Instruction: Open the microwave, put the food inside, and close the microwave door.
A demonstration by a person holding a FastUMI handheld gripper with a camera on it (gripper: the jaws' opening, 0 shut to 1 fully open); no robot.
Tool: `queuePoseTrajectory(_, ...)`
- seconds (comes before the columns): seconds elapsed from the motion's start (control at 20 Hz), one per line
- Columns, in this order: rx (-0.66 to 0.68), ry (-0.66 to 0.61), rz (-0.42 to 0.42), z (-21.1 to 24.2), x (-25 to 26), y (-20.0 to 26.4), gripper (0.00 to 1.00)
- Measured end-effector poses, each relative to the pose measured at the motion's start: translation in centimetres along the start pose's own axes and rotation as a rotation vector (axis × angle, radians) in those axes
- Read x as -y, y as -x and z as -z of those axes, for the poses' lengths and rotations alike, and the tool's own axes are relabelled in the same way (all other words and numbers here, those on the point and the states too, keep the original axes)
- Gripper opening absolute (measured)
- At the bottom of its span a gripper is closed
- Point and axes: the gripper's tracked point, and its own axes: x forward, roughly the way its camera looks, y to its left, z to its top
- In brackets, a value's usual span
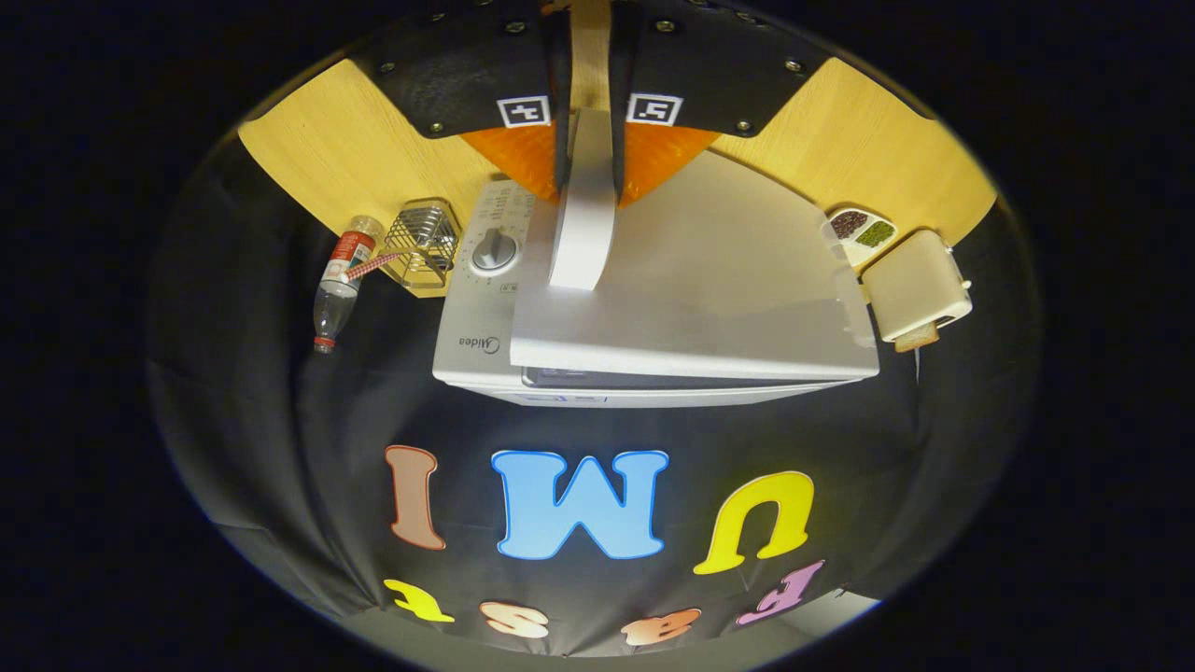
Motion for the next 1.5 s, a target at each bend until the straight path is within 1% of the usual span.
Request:
queuePoseTrajectory(0.25, -0.052, -0.003, -0.031, 1.3, -2.1, 3.2, 0.18)
queuePoseTrajectory(0.4, -0.067, 0.022, -0.043, 1.8, -3.4, 4.8, 0.19)
queuePoseTrajectory(0.8, -0.073, 0.088, -0.077, 3.2, -7.1, 9.2, 0.22)
queuePoseTrajectory(0.9, -0.068, 0.088, -0.086, 3.6, -8.2, 10.3, 0.22)
queuePoseTrajectory(1.1, -0.054, 0.083, -0.095, 4.2, -11.0, 12.3, 0.22)
queuePoseTrajectory(1.5, -0.057, 0.114, -0.184, 5.9, -17.9, 15.8, 0.22)
